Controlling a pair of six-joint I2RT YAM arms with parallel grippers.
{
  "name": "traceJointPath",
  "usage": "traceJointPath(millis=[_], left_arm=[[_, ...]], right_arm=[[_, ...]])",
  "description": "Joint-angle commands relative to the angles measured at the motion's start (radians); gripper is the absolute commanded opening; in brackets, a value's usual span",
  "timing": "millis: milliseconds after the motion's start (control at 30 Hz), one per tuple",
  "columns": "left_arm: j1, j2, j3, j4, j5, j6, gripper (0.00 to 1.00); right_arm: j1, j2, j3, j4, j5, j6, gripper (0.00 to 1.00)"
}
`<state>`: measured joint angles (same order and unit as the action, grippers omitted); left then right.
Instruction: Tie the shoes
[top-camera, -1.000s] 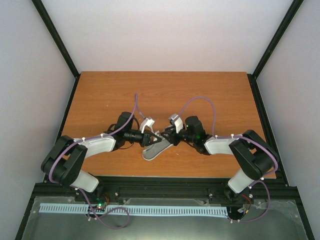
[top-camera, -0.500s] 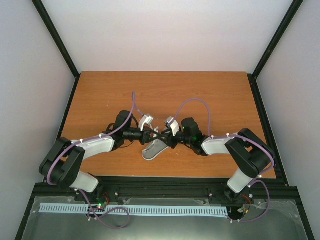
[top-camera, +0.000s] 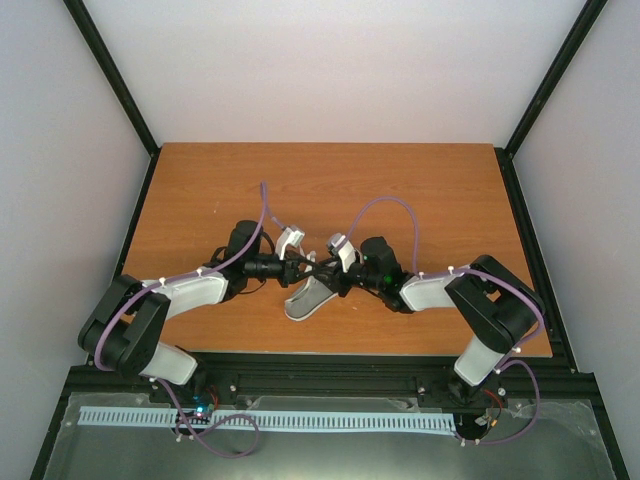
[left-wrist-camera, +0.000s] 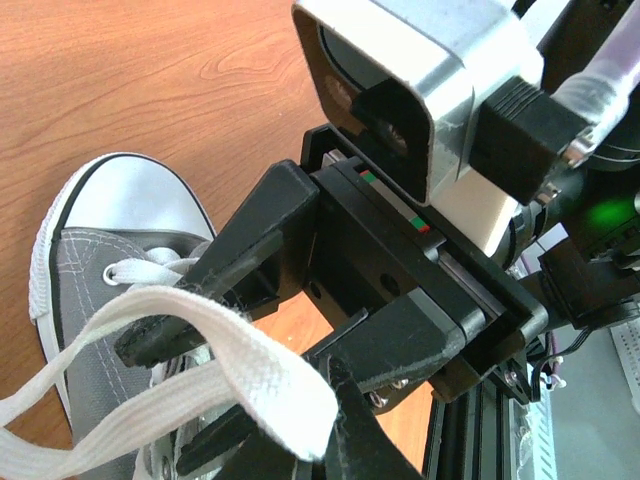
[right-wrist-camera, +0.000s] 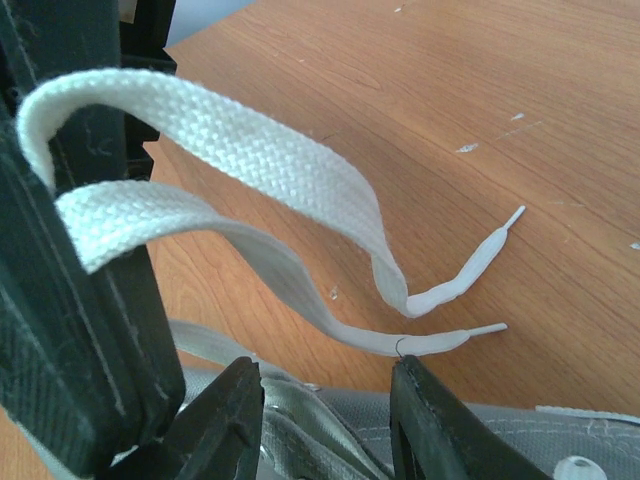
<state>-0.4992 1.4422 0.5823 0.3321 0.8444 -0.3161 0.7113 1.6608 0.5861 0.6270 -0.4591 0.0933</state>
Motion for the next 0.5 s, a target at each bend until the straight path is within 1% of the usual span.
traceJointPath(millis=[0,200,400,467], left_arm=[[-0.001,-0.016,-0.001,0.049,0.019,-0.008,0.01],[-0.001,-0.009,-0.008,0.058,0.042,-0.014,0.01],[-0.001,-0.008,-0.019,0.071,0.045,-0.024,0.01],[-0.001,-0.007,-0.019,0.077,0.049,-0.028,0.01]], right_arm=[[0.014,0.016,0.001,0.136,-0.034,-0.005,0.36],[0.016,0.051,-0.008,0.231,-0.061,-0.038,0.35],[0.017,0.084,0.017,0.241,-0.051,-0.061,0.36],[0.019,0.096,0.023,0.25,-0.045,-0.059,0.35]])
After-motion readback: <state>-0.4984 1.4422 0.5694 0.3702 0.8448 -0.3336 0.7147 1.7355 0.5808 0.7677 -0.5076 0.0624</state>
